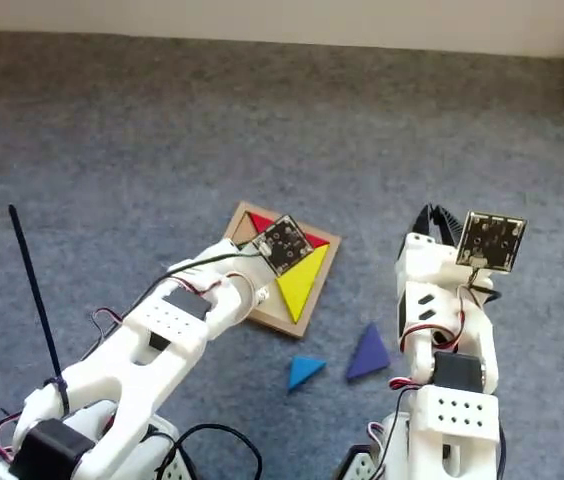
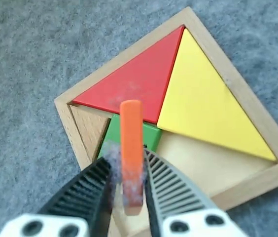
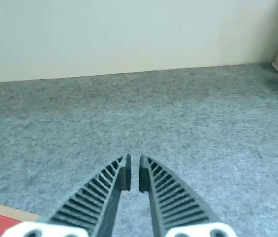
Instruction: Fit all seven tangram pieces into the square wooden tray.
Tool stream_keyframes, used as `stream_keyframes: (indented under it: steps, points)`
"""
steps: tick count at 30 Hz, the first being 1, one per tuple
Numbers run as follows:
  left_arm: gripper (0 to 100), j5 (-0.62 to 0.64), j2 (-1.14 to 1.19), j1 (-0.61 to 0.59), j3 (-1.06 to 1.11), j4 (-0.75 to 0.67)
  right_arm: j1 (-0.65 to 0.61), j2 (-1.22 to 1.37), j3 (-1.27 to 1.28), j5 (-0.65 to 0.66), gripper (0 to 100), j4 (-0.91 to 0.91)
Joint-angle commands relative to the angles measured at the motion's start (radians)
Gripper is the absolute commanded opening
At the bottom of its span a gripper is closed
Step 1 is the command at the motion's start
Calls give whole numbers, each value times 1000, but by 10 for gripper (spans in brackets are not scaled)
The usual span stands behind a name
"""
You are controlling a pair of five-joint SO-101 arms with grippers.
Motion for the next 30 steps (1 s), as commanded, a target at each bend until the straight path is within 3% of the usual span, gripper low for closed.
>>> stream_keyframes:
  steps: [1, 8, 13, 18, 22, 30]
  points:
    - [89, 11, -25, 19, -1, -18, 7, -28, -12, -9, 48, -36]
    - [107, 26, -28, 15, 1, -18, 7, -28, -12, -9, 48, -36]
    - [207, 160, -36, 8, -2, -12, 7, -28, -12, -9, 48, -36]
    - [184, 164, -51, -35, -7, -12, 7, -28, -12, -9, 48, -36]
    - [178, 173, -162, -54, 27, 9, 7, -28, -13, -8, 48, -36]
    - [182, 319, -506, -104, 131, 103, 5, -24, -12, -5, 48, -71]
